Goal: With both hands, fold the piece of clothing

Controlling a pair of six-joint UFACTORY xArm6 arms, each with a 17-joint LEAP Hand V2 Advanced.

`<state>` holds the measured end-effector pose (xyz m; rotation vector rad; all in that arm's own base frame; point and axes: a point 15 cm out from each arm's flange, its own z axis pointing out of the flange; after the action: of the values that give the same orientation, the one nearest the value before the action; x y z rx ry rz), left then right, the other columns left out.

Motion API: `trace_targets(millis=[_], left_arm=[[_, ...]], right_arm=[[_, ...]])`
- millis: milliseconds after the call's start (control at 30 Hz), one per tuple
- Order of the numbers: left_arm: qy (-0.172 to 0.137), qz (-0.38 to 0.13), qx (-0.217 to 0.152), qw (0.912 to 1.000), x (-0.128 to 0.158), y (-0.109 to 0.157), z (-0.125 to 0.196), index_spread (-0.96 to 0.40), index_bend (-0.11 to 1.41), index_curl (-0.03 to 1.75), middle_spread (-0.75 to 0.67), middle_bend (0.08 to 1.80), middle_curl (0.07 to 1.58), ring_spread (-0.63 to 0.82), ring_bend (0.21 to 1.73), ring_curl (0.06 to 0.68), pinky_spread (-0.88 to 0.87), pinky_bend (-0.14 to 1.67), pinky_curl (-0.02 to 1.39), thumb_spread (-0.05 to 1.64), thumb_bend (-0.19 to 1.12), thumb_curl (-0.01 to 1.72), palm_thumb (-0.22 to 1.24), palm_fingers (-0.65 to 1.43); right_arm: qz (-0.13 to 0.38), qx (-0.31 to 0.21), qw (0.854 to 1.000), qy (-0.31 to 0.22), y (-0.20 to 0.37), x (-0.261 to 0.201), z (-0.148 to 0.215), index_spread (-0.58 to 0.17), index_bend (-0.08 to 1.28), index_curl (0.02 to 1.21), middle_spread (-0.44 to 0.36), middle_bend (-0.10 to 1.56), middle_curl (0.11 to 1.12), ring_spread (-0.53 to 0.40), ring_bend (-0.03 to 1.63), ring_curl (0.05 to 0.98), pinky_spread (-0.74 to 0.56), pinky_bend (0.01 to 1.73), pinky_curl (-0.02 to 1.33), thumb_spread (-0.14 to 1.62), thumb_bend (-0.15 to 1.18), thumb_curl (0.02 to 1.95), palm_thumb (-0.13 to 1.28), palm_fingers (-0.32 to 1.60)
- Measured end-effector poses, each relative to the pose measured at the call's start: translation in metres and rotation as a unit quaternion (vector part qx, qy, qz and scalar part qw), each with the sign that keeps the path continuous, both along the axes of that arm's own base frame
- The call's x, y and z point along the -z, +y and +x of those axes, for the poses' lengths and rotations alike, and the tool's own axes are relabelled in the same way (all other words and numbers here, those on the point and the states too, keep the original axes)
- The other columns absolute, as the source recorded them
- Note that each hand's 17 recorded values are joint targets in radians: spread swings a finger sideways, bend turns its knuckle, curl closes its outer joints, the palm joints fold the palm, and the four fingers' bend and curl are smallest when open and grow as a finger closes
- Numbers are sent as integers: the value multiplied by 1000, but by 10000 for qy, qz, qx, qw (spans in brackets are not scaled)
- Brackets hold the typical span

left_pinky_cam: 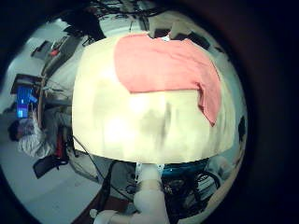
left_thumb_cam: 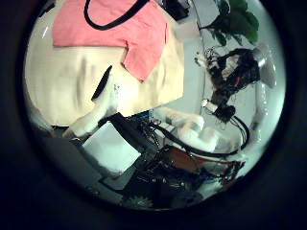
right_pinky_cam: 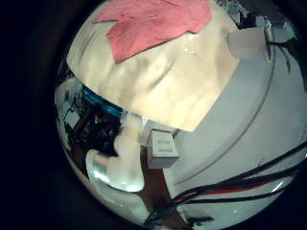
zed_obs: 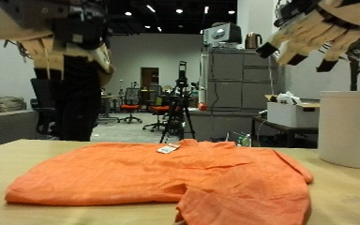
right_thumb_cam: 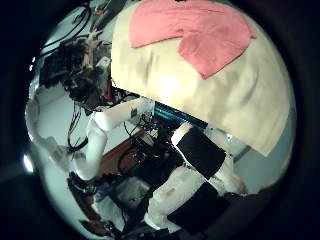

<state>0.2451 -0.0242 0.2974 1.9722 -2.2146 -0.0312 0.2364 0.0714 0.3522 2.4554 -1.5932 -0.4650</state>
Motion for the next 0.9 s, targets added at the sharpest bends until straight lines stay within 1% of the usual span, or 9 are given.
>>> trace_targets(millis=[133,200,267,467,733,767,800,833,900], left_arm=[[221,521,141,9983,44,9,23,39,124,307,165,202,360,440,427,191,244,302,330,1063,-30,360,596,270],[176,649,243,9974,66,11,38,74,112,291,146,132,334,456,466,206,171,435,370,1069,-31,353,573,198],[10,821,332,9961,79,18,53,91,169,299,177,175,338,474,486,217,203,370,368,1075,-28,349,562,112],[-619,1142,416,9906,77,48,84,96,152,297,272,198,329,472,509,216,290,321,335,1076,-27,336,535,102],[-174,1243,68,9921,86,108,81,196,106,243,131,391,394,285,579,235,266,264,314,1046,-34,317,475,161],[-78,1228,50,9924,91,112,79,217,127,240,99,458,420,183,551,232,269,243,309,1038,-30,315,468,157],[0,1222,28,9925,97,116,78,231,139,242,69,524,442,183,490,217,273,235,309,1038,-31,313,463,150],[56,1217,11,9926,101,118,76,269,97,223,-19,688,485,199,413,204,280,232,309,1036,-28,311,460,146],[117,1212,4,9926,109,119,75,290,31,177,-176,1189,611,278,285,159,303,170,285,1029,-28,308,453,234]], right_arm=[[-34,16,10000,-45,-5,-6,-1,-294,178,330,60,197,324,244,231,268,395,185,277,1360,-10,219,569,241],[-41,2,9999,-103,-6,-11,0,-294,178,329,43,197,325,240,241,271,399,191,277,1356,-7,222,576,260],[-82,-3,10000,-34,-8,-11,-2,-298,178,328,51,197,328,236,244,272,392,191,278,1354,-9,222,579,267],[-207,-9,9996,209,-14,-10,-11,-300,182,329,62,193,331,230,247,272,387,191,277,1353,-9,224,585,270],[-249,37,9993,276,-17,-6,-7,-296,182,330,72,194,332,230,239,266,385,190,275,1352,-8,227,591,269],[-255,36,9992,300,-17,-6,-6,-295,182,330,74,193,332,230,238,266,385,190,275,1351,-9,228,592,269],[-258,35,9992,313,-16,-6,-5,-295,182,330,75,193,332,230,238,265,385,190,275,1351,-9,228,592,269],[-266,38,9990,356,-16,-4,-4,-295,184,332,83,191,331,231,234,264,385,192,275,1350,-9,229,593,266],[-267,48,9990,360,-17,-2,-2,-295,186,333,92,191,330,230,224,262,385,192,276,1349,-10,230,593,262]])
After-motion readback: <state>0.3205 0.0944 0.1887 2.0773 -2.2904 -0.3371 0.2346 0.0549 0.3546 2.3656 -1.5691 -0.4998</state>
